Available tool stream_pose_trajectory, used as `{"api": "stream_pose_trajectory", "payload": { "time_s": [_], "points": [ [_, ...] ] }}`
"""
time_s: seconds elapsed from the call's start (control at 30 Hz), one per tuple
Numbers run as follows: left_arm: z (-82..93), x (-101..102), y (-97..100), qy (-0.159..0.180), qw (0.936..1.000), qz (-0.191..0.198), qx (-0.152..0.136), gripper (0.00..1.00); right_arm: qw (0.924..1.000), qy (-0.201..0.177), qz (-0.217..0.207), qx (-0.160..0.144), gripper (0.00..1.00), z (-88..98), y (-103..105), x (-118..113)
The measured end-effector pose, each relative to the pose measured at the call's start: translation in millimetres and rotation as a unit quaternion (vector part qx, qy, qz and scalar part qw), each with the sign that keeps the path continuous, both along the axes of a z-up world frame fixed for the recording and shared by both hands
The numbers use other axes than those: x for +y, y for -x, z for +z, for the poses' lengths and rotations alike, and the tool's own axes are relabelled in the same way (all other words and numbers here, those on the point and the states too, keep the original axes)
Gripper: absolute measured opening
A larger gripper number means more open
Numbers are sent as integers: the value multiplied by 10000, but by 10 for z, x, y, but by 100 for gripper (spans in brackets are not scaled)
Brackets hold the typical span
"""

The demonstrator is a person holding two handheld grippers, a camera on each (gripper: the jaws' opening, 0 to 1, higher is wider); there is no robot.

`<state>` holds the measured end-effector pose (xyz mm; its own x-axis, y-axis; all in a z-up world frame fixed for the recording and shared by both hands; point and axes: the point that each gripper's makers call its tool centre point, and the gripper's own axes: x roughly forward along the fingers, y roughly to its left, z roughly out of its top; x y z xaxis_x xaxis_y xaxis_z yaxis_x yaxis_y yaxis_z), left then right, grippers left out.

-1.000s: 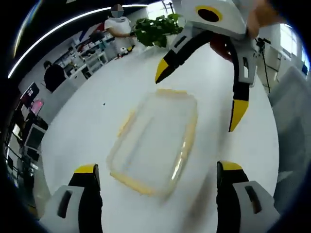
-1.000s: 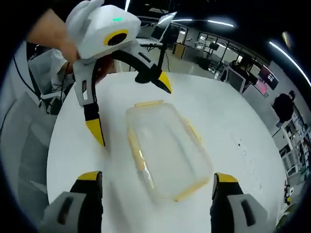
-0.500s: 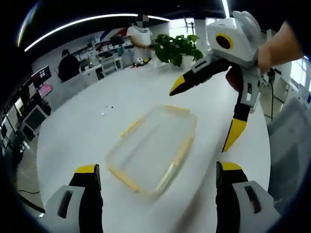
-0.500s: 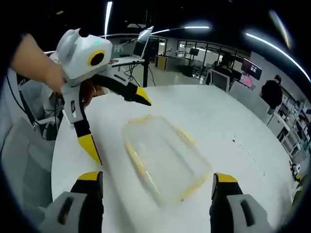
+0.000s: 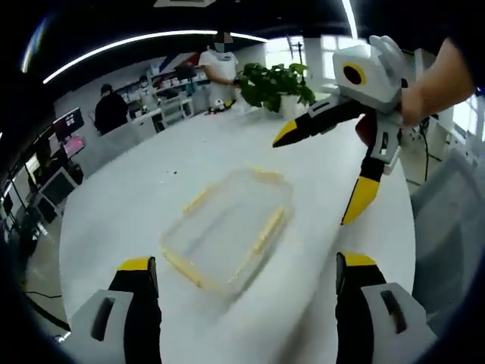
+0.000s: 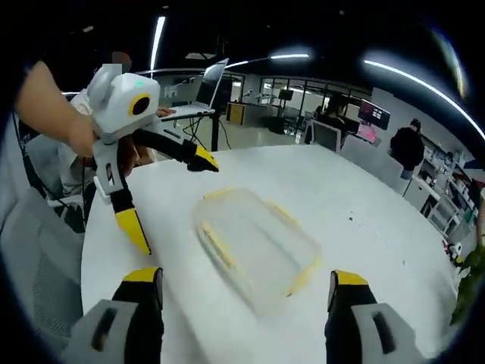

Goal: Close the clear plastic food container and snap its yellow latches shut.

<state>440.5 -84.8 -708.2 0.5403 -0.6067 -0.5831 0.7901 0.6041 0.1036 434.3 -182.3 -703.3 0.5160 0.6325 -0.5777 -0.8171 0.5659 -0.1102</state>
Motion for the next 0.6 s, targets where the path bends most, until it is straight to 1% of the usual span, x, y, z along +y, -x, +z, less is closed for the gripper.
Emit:
{"api": "stream_pose_trajectory", "payload": {
  "time_s": [0.2,0.37,0.6],
  "points": [
    [10,70,96,119,9999,125,-10,94,9999,-76,-99,-116,88,23,98,-88],
    [21,144,182,245,9993,282,-27,94,9996,-172,-197,-145,87,26,203,-149],
    [30,243,312,308,9985,438,-62,94,9989,-260,-329,-186,87,11,337,-227]
  ]
}}
